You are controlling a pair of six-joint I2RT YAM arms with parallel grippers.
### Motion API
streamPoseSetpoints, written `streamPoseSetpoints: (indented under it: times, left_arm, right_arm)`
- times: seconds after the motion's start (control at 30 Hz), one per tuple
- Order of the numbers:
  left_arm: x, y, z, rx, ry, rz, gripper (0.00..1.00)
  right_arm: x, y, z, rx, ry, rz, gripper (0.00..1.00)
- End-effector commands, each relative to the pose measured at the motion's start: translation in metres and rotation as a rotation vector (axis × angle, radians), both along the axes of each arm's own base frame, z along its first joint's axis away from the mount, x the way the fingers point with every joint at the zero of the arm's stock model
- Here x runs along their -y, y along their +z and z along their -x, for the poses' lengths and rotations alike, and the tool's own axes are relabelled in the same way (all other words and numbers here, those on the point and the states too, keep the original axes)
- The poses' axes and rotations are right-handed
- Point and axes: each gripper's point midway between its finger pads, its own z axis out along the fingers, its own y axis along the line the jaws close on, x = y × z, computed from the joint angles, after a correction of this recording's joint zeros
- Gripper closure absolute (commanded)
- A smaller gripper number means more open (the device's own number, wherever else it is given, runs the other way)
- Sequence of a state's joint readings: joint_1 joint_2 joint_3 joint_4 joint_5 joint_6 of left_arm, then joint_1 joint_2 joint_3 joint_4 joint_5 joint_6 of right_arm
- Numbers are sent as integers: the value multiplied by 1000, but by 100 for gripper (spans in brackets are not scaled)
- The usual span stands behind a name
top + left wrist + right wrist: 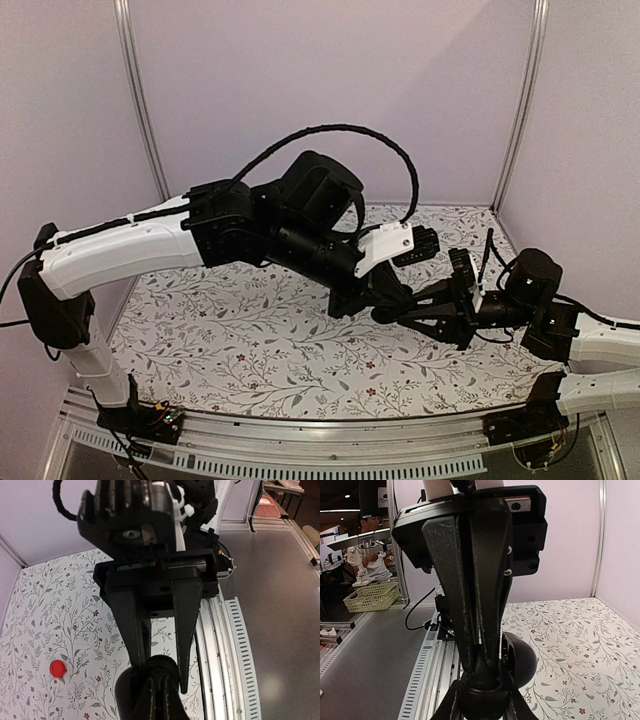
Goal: Insert the wireless bluetooth earbuds into the charging case
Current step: Insert the right earbud into the right side groove of the charging case.
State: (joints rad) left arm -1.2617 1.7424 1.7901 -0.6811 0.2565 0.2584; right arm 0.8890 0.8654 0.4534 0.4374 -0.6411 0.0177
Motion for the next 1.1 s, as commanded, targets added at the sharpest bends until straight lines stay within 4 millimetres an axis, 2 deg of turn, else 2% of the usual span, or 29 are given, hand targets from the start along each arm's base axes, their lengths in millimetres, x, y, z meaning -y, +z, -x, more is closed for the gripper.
streamPoseSetpoints:
  times: [0.0,0.07,0.17,0.37,0.53,0.63,0.77,0.83,0.9,1.0,1.07]
  left_arm:
    - [5,-5,9,-6,-22,-26,100]
    - [6,-8,8,-4,-20,-38,100]
    - [5,-7,6,8,-7,-46,93]
    - [-1,8,6,24,-1,-17,82]
    - [-4,15,4,39,9,1,80]
    - [-5,24,7,43,-4,25,81]
    - [-11,47,16,48,-42,91,78]
    - [-17,55,20,56,-52,127,73]
    - [-25,63,19,74,-39,168,62]
    - [-44,77,6,113,24,243,44]
    - [-57,76,-4,111,71,267,25]
  right_arm:
    - [1,20,0,45,-2,-46,100]
    - [1,20,0,46,1,-47,100]
    - [2,21,1,50,4,-52,100]
    - [2,20,2,49,6,-51,100]
    - [2,20,2,48,8,-50,100]
    - [1,19,2,47,11,-47,100]
    - [2,17,2,43,8,-44,100]
    - [2,18,1,44,3,-47,100]
    - [2,18,1,44,1,-49,100]
    - [2,20,2,47,3,-52,100]
    - [2,21,2,50,6,-54,100]
